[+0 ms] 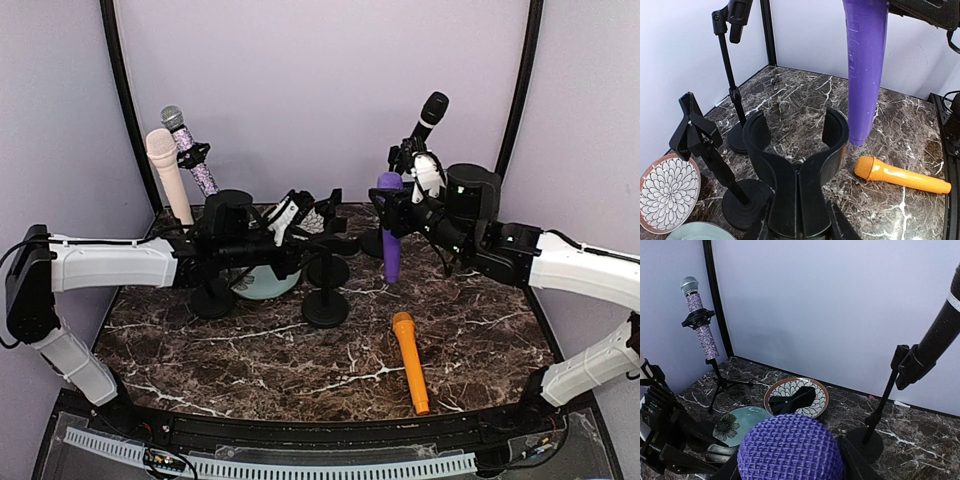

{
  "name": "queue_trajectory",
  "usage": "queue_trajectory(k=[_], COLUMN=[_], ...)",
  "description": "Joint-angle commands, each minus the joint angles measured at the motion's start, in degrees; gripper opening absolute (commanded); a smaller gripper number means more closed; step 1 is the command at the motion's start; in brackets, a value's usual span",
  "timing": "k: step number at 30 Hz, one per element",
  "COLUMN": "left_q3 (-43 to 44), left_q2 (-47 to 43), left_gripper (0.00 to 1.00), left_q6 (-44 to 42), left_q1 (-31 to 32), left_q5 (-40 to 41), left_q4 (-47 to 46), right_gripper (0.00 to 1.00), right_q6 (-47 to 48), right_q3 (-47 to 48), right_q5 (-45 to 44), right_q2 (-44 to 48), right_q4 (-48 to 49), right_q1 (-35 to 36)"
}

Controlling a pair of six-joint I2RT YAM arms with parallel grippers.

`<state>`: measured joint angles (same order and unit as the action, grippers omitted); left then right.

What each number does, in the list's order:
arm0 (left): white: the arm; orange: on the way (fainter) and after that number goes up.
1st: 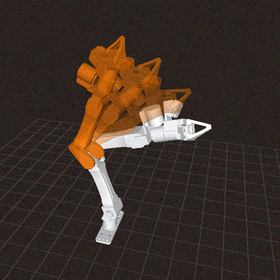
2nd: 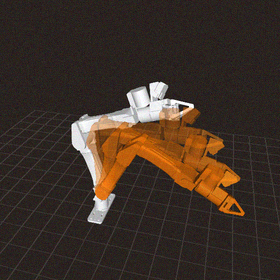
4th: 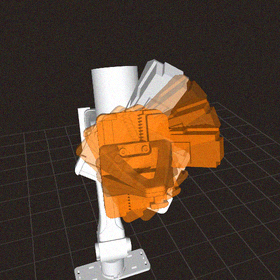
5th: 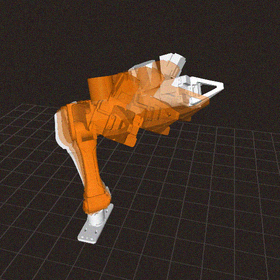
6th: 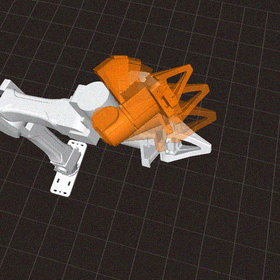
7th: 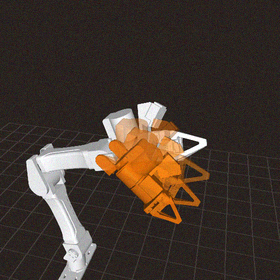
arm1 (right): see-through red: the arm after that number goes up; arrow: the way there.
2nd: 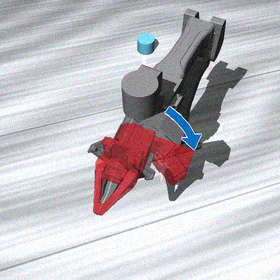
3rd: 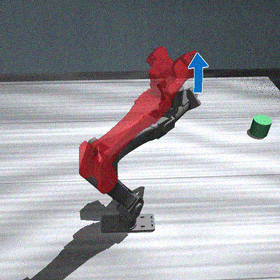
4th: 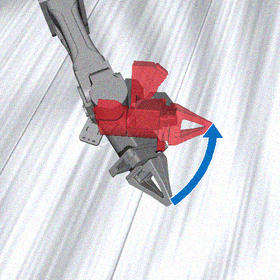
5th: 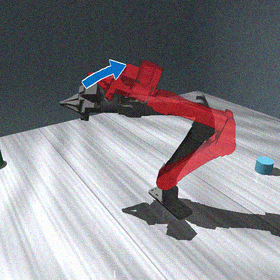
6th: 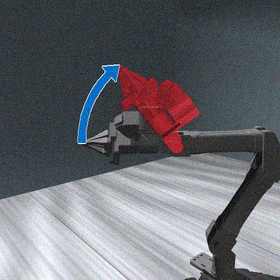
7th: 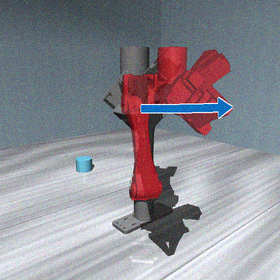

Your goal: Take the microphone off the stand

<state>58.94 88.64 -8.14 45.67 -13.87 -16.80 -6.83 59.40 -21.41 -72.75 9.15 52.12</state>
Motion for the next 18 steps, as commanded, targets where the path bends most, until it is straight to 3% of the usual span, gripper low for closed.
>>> queue_trajectory(k=[1, 11, 18], left_q3=[3.5, 7.3, 10.0], left_q2=[3.2, 9.2, 12.2], left_gripper=[0.20, 0.19, 0.20], left_q6=[-0.9, -0.7, -0.1], left_q1=[-0.2, -2.5, -4.8], left_q5=[5.0, 7.0, 4.2], left_q4=[-4.1, -6.6, -8.2], right_gripper=[0.21, 0.18, 0.17], right_q6=[-6.9, -19.7, -26.4], right_q3=[1.9, 1.7, -1.3], right_q5=[1.9, 14.9, 20.3], right_q2=[2.7, 6.4, 7.1], right_q4=[-8.4, -34.2, -44.5], right_q1=[-4.6, -15.6, -17.3])
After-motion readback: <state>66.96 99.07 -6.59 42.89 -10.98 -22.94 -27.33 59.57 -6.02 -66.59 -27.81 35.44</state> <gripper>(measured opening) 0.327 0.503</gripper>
